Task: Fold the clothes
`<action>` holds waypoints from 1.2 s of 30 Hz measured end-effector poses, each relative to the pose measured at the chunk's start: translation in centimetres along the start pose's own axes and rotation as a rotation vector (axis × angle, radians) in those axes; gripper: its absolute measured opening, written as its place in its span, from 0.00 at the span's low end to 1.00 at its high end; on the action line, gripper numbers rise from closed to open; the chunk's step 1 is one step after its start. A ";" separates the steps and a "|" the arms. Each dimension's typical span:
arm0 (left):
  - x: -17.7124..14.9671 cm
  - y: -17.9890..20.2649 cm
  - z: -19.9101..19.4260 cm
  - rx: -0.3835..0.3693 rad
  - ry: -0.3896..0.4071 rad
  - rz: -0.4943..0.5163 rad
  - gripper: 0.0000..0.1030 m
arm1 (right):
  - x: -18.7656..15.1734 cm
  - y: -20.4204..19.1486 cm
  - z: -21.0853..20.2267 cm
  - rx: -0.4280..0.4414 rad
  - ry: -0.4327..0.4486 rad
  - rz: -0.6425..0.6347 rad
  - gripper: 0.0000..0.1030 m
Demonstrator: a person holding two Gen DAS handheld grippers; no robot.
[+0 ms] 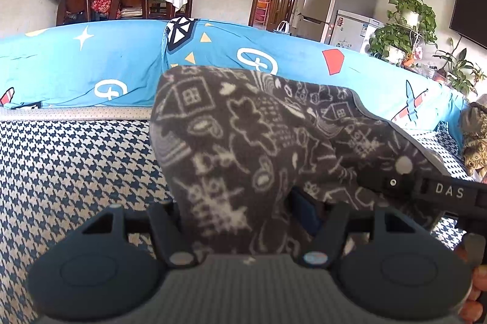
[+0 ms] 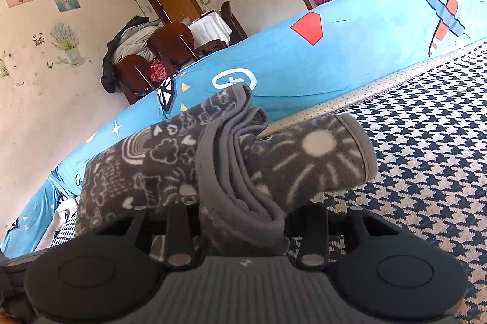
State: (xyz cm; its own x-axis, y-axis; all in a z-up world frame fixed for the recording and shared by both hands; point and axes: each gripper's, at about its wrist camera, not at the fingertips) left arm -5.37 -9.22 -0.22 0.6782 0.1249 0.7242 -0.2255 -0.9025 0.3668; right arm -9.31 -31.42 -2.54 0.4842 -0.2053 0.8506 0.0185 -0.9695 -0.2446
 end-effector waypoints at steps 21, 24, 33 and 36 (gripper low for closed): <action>1.4 0.9 1.6 -0.008 0.023 0.043 0.62 | 0.8 0.4 0.8 -0.045 0.043 0.001 0.39; 1.7 1.0 2.1 -0.009 0.021 0.037 0.62 | 0.9 0.4 1.2 -0.057 0.048 -0.005 0.39; 2.7 1.6 4.0 -0.017 0.035 0.054 0.62 | 1.8 0.8 2.2 -0.090 0.066 0.001 0.38; 3.2 1.9 4.5 -0.021 0.046 0.056 0.62 | 2.3 0.9 2.5 -0.099 0.084 -0.001 0.38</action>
State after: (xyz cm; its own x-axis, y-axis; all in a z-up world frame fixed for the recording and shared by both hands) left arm -0.48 -12.38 0.13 0.6314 0.0936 0.7698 -0.2770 -0.9000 0.3366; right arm -5.97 -32.43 -2.01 0.4096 -0.2105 0.8876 -0.0692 -0.9774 -0.1999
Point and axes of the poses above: each gripper's, at about its wrist camera, not at the fingertips, and z roughly the way its jaws point, y to its right, x to its top, and after that the axes turned 15 degrees about -z, right-handed
